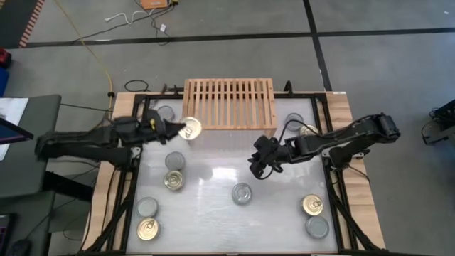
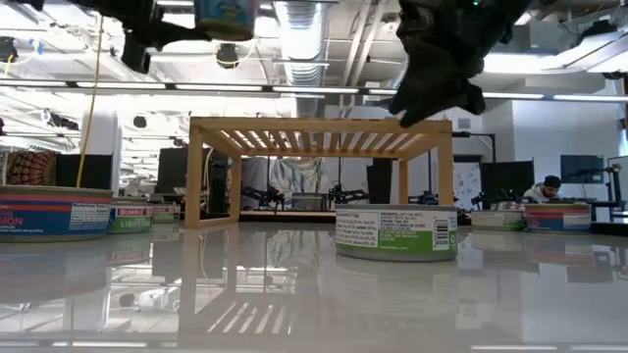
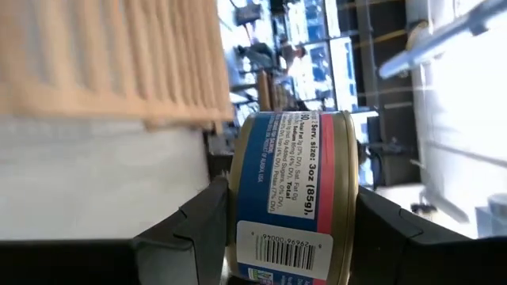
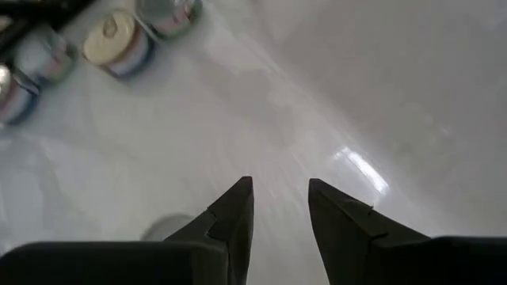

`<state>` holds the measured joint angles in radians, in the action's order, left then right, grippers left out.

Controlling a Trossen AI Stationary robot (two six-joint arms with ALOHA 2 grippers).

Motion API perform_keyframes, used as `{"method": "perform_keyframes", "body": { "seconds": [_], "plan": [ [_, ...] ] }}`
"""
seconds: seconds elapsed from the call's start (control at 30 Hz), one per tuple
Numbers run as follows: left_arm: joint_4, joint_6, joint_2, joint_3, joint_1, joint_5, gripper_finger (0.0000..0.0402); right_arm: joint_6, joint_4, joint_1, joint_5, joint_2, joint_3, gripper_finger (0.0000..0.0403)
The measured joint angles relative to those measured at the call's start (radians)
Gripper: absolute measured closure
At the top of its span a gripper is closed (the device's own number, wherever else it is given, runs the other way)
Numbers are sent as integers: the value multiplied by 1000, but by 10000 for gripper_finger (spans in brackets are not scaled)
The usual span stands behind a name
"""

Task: Stack canned seafood by type on shelf
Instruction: Put the blue-pink tuna can on the shelf

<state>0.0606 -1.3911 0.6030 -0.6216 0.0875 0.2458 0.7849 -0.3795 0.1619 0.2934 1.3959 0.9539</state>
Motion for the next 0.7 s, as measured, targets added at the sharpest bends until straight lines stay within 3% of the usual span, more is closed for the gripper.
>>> {"method": "perform_keyframes", "body": {
  "seconds": [0.1,0.2,0.47,0.57,0.7],
  "plan": [
    [91,14,-49,0,169,-143,211,0,51,-29,0,0,0,255],
    [123,52,-48,0,358,-350,211,13,108,-63,0,0,0,255],
    [12,157,103,0,848,-872,211,94,150,-139,0,0,0,255],
    [-94,175,195,0,964,-975,211,105,151,-151,0,0,0,255],
    [-228,168,321,0,1031,-1040,211,114,152,-158,-1,0,0,255]
  ]
}}
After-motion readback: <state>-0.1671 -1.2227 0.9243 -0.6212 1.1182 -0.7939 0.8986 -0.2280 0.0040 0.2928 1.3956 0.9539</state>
